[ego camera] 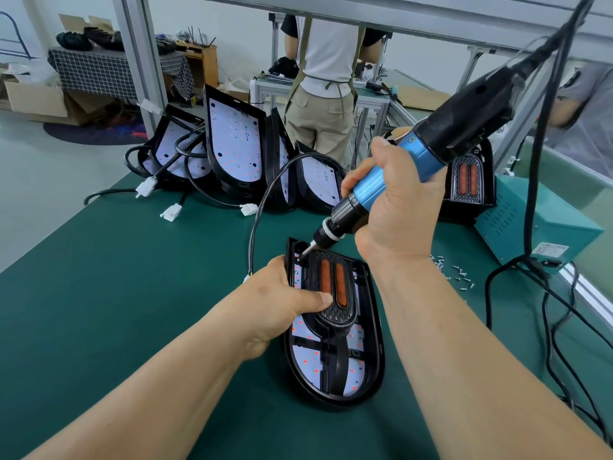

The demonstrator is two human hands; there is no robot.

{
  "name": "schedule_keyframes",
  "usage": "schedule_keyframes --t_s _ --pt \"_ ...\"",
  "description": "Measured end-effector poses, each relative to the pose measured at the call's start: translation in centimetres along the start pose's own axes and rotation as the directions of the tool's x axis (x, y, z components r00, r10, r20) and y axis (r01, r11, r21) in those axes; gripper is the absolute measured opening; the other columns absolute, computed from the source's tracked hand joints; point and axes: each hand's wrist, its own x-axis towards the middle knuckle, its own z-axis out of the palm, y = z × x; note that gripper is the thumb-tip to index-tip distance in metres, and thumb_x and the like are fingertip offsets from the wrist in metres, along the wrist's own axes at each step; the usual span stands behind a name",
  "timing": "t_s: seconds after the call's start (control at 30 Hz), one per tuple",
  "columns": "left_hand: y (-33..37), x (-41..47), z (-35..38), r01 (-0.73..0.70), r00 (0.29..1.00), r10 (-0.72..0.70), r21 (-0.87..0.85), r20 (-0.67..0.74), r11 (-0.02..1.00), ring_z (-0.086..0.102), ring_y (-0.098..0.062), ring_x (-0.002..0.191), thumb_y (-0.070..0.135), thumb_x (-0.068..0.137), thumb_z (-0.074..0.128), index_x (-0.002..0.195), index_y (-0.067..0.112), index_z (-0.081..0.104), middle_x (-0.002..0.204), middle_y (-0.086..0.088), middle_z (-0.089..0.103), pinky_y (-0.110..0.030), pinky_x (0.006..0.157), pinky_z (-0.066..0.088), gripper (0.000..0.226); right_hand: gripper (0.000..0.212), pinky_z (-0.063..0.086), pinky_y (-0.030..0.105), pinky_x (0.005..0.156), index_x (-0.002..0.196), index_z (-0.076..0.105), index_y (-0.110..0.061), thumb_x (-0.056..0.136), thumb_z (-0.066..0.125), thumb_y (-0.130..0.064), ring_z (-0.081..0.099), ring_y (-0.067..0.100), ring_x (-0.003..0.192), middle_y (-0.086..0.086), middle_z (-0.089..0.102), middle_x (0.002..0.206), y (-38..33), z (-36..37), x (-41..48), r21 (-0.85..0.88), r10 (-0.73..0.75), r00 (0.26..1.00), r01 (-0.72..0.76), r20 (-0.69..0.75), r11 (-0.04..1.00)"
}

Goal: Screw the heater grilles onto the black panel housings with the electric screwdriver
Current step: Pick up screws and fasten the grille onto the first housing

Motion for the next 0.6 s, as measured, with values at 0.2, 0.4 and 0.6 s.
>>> schedule_keyframes --t_s 0.2,0.4,0.6 --pt "0.9 0.2 0.0 -0.02 1.0 0.02 0.005 -0.015 1.0 0.071 -0.033 0.102 -0.004 0.086 0.069 0.118 0.005 0.06 0.105 -0.014 0.075 -0.051 0.102 0.049 0.035 0.023 0.046 0.028 0.051 0.103 0.051 -0.015 0.086 0.062 -0.006 0.051 0.016 0.045 0.002 0.049 0.056 -1.6 -2.5 0.8 0.177 0.031 0.989 -0.004 -0.147 0.984" --pt "1.8 1.0 0.0 -0.018 1.0 0.017 0.14 0.014 0.99 0.069 -0.026 0.109 0.011 0.085 0.075 0.132 0.011 0.053 0.116 -0.008 0.073 -0.047 0.105 0.048 0.051 0.029 0.048 0.025 0.057 0.105 0.047 -0.012 0.086 0.069 -0.014 0.051 0.017 0.055 0.002 0.051 0.067 -4.2 -9.7 1.5 0.393 0.205 0.855 -0.001 -0.476 0.92" --pt "5.3 1.1 -0.6 -0.005 0.899 0.368 0.835 -0.238 0.551 0.056 -0.023 0.121 0.063 0.08 0.066 0.151 0.024 0.036 0.131 -0.003 0.061 -0.033 0.096 0.042 0.087 0.016 0.048 0.021 0.051 0.081 0.049 -0.016 0.086 0.064 -0.017 0.054 0.015 0.044 -0.001 0.054 0.054 -5.2 -15.8 0.4 0.492 0.3 0.802 -0.009 -0.516 0.871"
